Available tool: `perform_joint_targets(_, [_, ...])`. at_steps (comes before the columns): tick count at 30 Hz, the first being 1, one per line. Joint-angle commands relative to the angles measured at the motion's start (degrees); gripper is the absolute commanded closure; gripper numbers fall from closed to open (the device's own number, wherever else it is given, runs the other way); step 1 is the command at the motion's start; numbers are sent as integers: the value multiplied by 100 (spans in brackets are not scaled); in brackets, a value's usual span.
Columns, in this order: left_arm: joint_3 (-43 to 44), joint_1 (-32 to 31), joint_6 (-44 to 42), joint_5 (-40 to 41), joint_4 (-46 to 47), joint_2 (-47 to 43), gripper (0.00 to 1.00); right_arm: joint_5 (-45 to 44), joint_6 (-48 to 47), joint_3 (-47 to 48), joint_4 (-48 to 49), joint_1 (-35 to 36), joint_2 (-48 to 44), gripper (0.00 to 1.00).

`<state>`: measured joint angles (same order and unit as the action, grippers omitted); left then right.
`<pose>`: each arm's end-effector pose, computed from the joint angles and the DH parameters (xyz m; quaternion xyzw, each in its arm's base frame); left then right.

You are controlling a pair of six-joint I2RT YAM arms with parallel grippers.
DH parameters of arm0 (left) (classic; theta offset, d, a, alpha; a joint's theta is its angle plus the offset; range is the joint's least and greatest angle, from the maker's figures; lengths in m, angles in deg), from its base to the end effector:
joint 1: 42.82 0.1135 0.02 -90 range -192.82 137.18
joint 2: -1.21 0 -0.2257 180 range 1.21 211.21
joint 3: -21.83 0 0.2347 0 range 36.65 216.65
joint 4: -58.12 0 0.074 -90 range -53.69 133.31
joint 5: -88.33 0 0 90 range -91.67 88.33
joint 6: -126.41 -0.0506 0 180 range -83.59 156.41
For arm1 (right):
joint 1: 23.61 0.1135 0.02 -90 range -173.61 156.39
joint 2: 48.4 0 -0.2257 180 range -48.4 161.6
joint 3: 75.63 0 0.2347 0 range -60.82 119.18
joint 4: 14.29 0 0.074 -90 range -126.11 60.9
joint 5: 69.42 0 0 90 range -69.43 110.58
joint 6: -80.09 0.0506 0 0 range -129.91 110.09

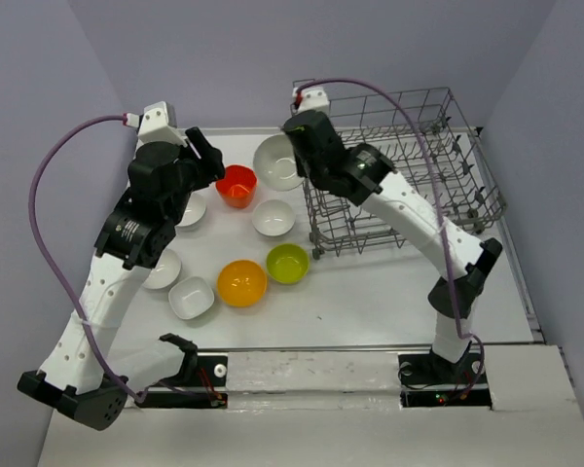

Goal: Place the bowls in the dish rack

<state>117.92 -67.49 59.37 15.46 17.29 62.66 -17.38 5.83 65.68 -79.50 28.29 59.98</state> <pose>0.2124 -0.0812 0.4320 -0.0885 0.7374 -0.1653 0.6490 0.2617 0.2833 0.3944 -0.1078 0.8360 0.0174 0.5377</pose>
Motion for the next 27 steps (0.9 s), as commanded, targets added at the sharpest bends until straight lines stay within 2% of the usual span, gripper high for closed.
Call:
perform_joint_targets(1, [-357, -21, -222, -130, 535, -748, 31, -1082, -107, -317, 302, -1075, -1028, 99])
perform_joint_targets(6, [-946, -21, -169, -482, 739, -1126, 31, -1610, -458, -1187, 802, -2077, -1599, 99])
perform_joint_targets(10, [-1403, -21, -204, -763, 914, -1407, 30, -1732, -800, -1399, 1136, -2850, -1715, 99])
perform_joint_targets(16, [-2062, -21, -354, -675, 1081, -1539, 28, -2382, -1871, -2014, 2075, -3352, -1697, 99])
perform_joint_targets(20, [-2554, -12, -494, -632, 1388, -1636, 27, -2516, -3118, -3083, 3584, -3713, -1837, 99])
perform_joint_targets(25, [-2880, 41, -574, -771, 1565, -1610, 26, -2348, -4260, -3886, 4914, -4073, -2022, 99])
perform_joint_targets(27, [-2994, 154, -530, -956, 1661, -1610, 26, -2365, -4745, -4385, 5914, -4135, -2084, 99])
